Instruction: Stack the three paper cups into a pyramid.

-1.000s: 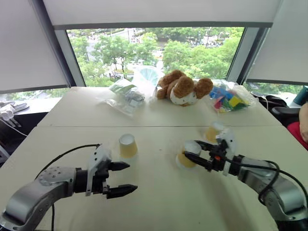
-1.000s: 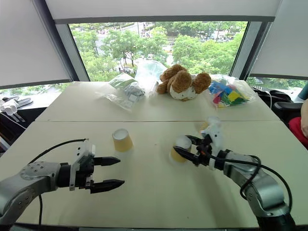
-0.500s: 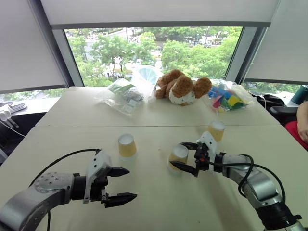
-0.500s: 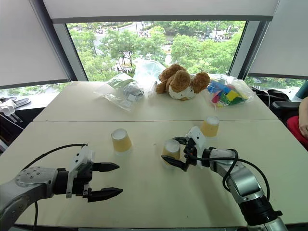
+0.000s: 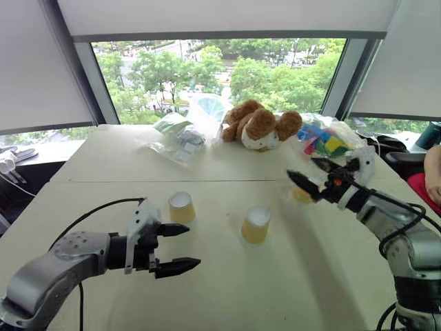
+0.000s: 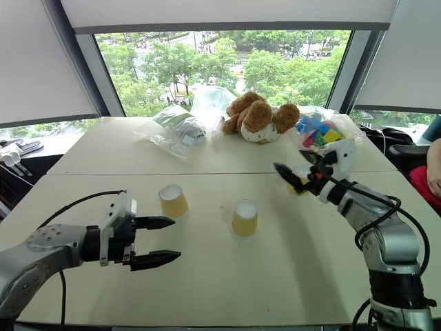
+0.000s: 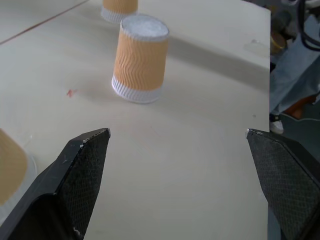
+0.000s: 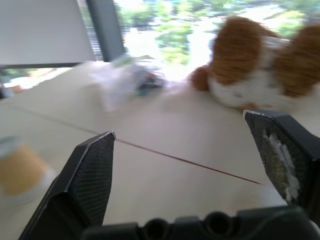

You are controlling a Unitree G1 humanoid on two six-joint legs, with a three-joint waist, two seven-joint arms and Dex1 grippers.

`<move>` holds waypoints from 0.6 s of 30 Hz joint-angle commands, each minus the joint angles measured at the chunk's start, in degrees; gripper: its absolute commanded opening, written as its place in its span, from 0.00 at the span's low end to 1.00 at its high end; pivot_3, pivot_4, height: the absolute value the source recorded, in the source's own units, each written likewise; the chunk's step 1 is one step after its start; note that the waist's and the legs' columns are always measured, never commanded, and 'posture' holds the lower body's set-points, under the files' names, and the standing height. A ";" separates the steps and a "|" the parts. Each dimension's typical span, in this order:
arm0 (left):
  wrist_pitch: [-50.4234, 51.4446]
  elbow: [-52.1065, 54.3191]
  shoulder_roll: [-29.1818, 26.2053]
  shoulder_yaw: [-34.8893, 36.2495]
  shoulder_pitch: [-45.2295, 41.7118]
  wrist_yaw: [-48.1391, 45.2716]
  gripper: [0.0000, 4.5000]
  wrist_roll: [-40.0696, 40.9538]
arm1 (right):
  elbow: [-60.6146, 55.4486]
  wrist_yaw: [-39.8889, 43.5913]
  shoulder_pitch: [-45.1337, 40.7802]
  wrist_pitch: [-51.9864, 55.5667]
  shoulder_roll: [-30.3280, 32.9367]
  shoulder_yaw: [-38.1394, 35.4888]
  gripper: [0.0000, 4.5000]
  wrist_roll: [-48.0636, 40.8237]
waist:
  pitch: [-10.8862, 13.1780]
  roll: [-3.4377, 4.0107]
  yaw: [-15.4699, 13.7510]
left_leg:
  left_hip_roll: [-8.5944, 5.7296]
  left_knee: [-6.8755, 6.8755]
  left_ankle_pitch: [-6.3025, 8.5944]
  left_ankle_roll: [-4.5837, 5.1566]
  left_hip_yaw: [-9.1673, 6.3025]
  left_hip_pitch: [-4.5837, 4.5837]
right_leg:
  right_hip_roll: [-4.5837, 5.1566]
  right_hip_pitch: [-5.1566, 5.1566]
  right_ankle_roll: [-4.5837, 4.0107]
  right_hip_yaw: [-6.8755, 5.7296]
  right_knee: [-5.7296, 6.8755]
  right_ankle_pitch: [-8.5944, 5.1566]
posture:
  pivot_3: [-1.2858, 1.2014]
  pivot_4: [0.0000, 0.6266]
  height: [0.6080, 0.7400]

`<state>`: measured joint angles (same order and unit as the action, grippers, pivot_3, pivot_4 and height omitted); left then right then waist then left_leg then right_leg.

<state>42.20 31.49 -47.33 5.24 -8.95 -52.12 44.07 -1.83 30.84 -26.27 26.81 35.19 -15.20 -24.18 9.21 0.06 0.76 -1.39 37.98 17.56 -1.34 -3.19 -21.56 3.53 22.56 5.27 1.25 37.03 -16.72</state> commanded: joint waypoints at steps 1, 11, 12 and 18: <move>0.69 1.21 0.15 -0.09 -1.51 0.54 1.00 1.09 | 12.73 -1.10 -4.23 -9.88 -0.73 1.77 0.99 6.24 | 0.00 0.00 0.18 | 0.00 -0.01 0.00 0.00 0.03 -0.03 | -0.01 0.06 0.00 0.01 0.03 0.00 | 0.52 0.24 1.00; 0.63 3.09 0.69 0.05 1.60 2.75 1.00 0.21 | 29.79 2.20 -10.51 -18.82 -2.97 3.08 0.99 8.48 | 0.05 0.08 0.10 | 0.07 -0.04 -0.03 -0.02 0.17 -0.04 | -0.10 0.17 0.01 0.10 0.13 0.01 | 0.52 0.24 1.00; 0.42 3.17 0.69 -0.09 1.93 2.90 1.00 -0.09 | 30.85 2.14 -10.76 -19.27 -3.07 3.27 0.99 8.84 | 0.05 0.07 0.03 | 0.07 -0.03 -0.03 -0.02 0.17 -0.04 | -0.09 0.17 0.01 0.10 0.13 0.01 | 0.52 0.24 1.00; 0.01 3.27 0.70 -0.22 2.44 3.20 1.00 -0.71 | 34.77 2.21 -11.91 -20.81 -3.50 3.54 0.99 9.89 | 0.05 0.08 0.16 | 0.07 -0.02 -0.03 -0.02 0.17 -0.04 | -0.08 0.16 0.01 0.10 0.12 0.01 | 0.52 0.24 1.00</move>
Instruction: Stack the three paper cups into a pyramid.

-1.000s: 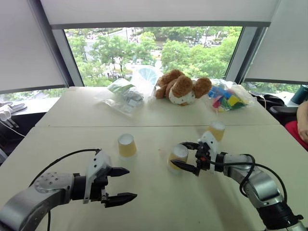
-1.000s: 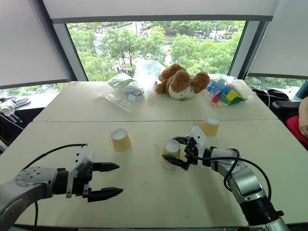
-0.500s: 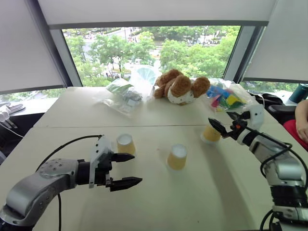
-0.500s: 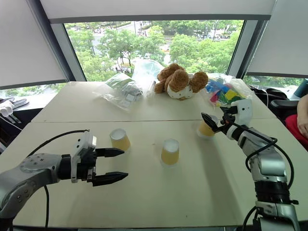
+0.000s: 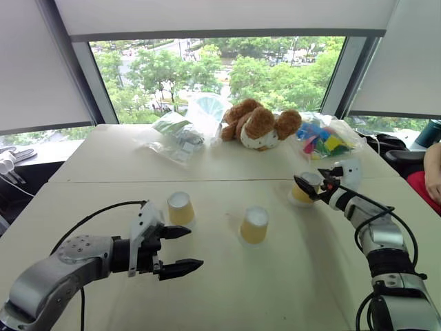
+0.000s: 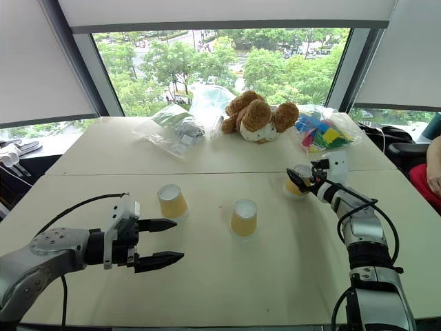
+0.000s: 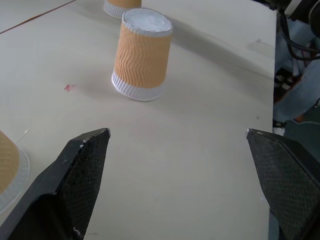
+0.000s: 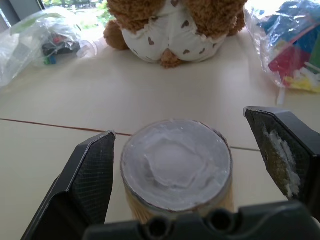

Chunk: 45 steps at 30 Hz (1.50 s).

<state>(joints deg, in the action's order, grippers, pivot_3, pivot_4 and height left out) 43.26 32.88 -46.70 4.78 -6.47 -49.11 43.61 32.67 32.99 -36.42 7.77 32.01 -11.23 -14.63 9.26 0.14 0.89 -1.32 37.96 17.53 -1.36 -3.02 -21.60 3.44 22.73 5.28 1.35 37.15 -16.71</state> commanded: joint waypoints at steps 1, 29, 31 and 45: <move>-1.09 1.91 0.10 0.25 0.02 0.25 1.00 -0.33 | 0.97 0.04 -1.98 -2.05 -0.40 -0.39 0.99 0.45 | 0.00 0.00 0.05 | 0.00 0.00 0.00 0.00 0.00 0.00 | 0.00 0.00 0.00 0.00 0.00 0.00 | 0.52 0.24 1.00; -2.55 -0.75 -1.73 0.66 0.47 -3.82 1.00 -2.61 | -37.39 27.87 20.40 6.33 11.09 4.88 0.48 -8.27 | 0.05 0.05 -0.19 | 0.01 0.00 0.01 0.01 -0.10 0.02 | 0.01 -0.06 0.00 -0.04 -0.04 0.00 | 0.52 0.24 1.00; -2.50 -0.92 -1.87 0.70 0.44 -4.22 1.00 -2.91 | -36.52 28.07 20.07 5.10 10.31 5.67 0.48 -7.54 | 0.06 0.04 -0.20 | 0.01 0.00 0.01 0.01 -0.10 0.01 | 0.02 -0.06 0.00 -0.04 -0.05 0.00 | 0.52 0.24 1.00; -1.96 -0.25 -2.86 2.00 1.09 -4.13 1.00 -2.90 | -31.73 29.45 18.26 -0.56 7.56 9.40 0.59 -5.07 | 0.06 0.03 -0.15 | 0.01 0.00 0.01 0.00 -0.10 0.01 | 0.03 -0.06 0.00 -0.04 -0.05 0.00 | 0.52 0.24 1.00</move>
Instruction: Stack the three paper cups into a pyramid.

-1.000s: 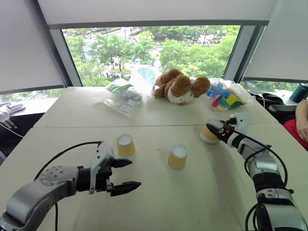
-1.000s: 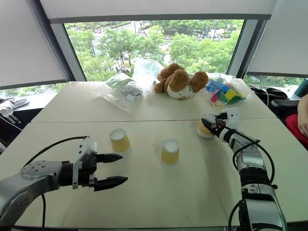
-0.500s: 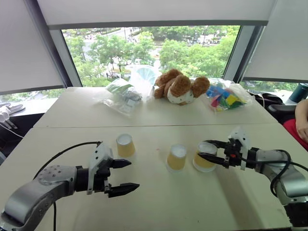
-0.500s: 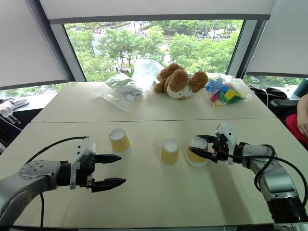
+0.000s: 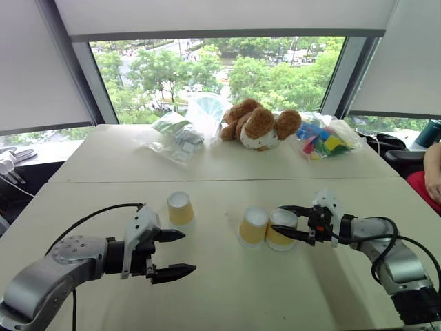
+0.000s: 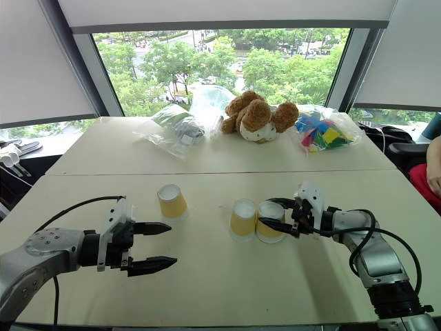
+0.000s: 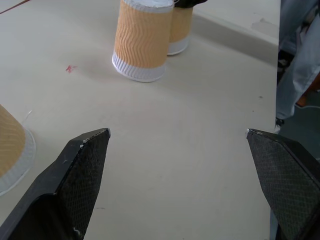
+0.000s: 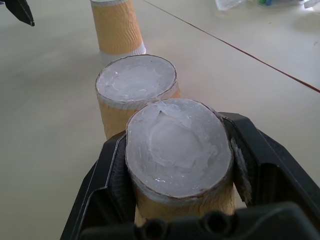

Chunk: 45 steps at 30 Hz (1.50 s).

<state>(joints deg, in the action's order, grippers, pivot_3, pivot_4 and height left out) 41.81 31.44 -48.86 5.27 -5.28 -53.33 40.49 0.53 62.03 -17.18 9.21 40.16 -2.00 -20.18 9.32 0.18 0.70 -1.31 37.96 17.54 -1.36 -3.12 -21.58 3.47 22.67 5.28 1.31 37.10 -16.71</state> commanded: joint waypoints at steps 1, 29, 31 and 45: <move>-0.55 1.19 -0.70 1.62 0.02 0.17 1.00 0.19 | 0.76 0.38 -1.03 -2.33 -0.75 0.24 0.71 0.62 | 0.00 0.00 0.04 | 0.00 0.00 0.00 0.00 0.00 0.00 | 0.00 0.00 0.00 0.00 0.00 0.00 | 0.52 0.24 1.00; -18.91 -30.74 1.67 -0.77 -16.29 -3.07 1.00 -15.75 | -34.58 -11.87 8.52 45.43 21.10 -30.68 0.99 -36.66 | 0.02 -0.07 -0.48 | 0.00 -0.01 0.01 0.01 -0.05 -0.08 | 0.03 0.01 0.00 -0.05 -0.05 0.00 | 0.52 0.24 1.00; -21.18 -34.13 4.05 -2.52 -19.03 -3.78 1.00 -17.41 | -36.02 -14.36 7.95 46.28 20.41 -29.39 0.99 -38.50 | 0.09 -0.25 -0.49 | 0.00 0.00 0.01 0.01 -0.05 -0.07 | 0.03 -0.01 0.00 -0.06 -0.05 0.00 | 0.52 0.24 1.00; -31.96 -52.75 15.68 -7.57 -31.60 -8.69 1.00 -23.25 | -40.48 -22.70 10.87 45.52 16.40 -26.49 0.99 -40.72 | 0.11 -0.38 -0.32 | -0.06 0.28 -0.02 0.02 -0.07 -0.81 | -0.02 0.66 0.05 -0.16 0.15 0.03 | 0.52 0.24 1.00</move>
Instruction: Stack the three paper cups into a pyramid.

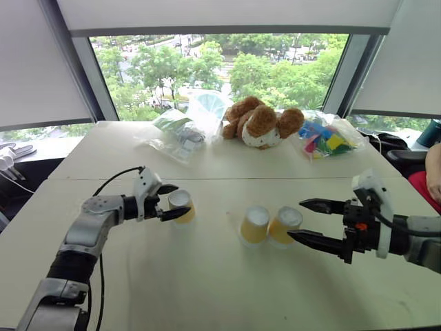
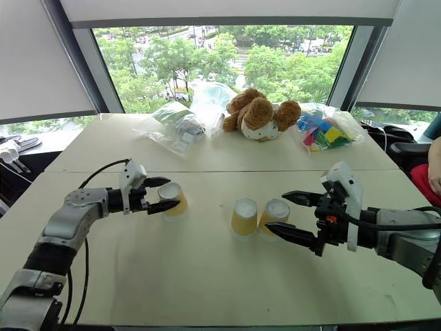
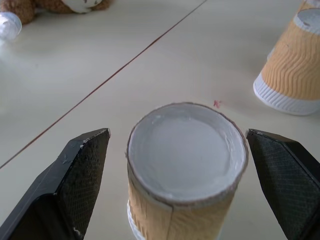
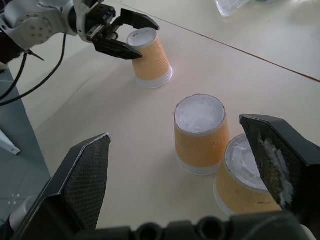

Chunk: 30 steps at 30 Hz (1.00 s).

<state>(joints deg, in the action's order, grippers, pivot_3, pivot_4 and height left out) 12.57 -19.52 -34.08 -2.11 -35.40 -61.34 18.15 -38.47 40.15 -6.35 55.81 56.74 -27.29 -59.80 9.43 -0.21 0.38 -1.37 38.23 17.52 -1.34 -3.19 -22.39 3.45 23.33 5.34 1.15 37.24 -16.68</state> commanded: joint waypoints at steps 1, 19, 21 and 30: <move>-3.34 -2.56 1.36 -0.23 -1.77 -0.78 0.94 -1.29 | -1.51 -0.97 0.12 -1.15 -0.10 -1.21 1.00 -1.15 | 0.00 0.00 0.01 | 0.00 0.00 0.00 0.00 0.00 0.00 | -0.01 0.00 0.00 0.00 0.00 0.00 | 0.52 0.24 1.00; 0.69 -14.40 3.30 0.27 -27.88 -12.54 0.53 0.80 | 1.71 -0.39 6.12 -0.62 3.01 -8.18 1.00 0.97 | 0.18 -0.34 -1.31 | -0.08 0.17 -0.01 0.02 -0.06 -0.07 | -0.21 -0.04 0.06 -0.15 0.05 0.03 | 0.52 0.24 1.00; 1.57 -16.54 7.73 -0.58 -32.67 -13.90 0.53 1.33 | 1.68 -0.81 8.00 -0.54 2.72 -10.26 1.00 1.57 | 0.17 -0.36 -1.66 | -0.12 0.21 0.02 0.06 -0.10 -0.07 | -0.19 -0.13 0.09 -0.16 -0.01 0.04 | 0.52 0.24 1.00; 0.83 -27.24 25.00 -6.18 -43.94 -15.46 0.53 -3.04 | -1.85 -3.85 15.96 0.87 -0.82 -17.06 1.00 0.58 | 0.20 -0.41 -1.07 | -0.10 0.77 0.20 0.38 -0.06 -0.25 | -0.25 -0.16 0.24 -0.10 0.08 0.09 | 0.52 0.24 1.00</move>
<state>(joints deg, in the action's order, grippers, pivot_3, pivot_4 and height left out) 14.58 -46.01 -9.73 -8.29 -76.85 -76.06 15.50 -38.14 36.98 9.32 56.75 56.33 -41.31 -57.76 9.63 -0.61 -0.69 -1.46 39.00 17.73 -0.95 -3.24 -22.63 3.18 23.17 5.58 1.06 37.32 -16.59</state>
